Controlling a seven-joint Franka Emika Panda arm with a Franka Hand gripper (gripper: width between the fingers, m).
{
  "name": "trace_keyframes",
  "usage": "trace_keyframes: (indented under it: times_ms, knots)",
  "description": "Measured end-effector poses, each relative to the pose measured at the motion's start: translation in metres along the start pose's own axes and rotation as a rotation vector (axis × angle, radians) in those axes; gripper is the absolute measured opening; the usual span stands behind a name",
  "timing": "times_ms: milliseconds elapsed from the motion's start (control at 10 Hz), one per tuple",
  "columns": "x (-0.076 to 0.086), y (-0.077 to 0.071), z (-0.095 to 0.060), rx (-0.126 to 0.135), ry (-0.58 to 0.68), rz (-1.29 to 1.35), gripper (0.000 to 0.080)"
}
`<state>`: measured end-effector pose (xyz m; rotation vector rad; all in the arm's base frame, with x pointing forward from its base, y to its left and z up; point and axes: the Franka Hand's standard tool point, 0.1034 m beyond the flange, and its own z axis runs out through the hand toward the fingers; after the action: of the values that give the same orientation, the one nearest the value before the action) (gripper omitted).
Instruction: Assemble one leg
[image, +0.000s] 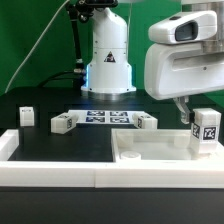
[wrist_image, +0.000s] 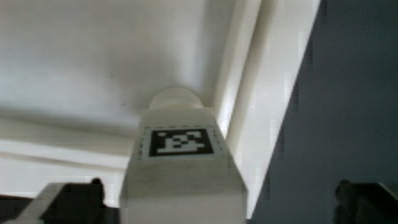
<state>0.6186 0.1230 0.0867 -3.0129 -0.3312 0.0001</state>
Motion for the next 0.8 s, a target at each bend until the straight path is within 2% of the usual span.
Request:
trace_keyframes:
  times_ms: [200, 600, 800]
  knots:
    - [-0.0026, 0.0091, 0.0052, -0.006, 0.01, 0.008, 0.0649]
    - [-0.0035, 0.013, 0.0067, -0.007, 0.008, 0.0, 0.0649]
    - [-0.0036, 0.0119, 0.007, -0.007, 0.007, -0.001, 0.04]
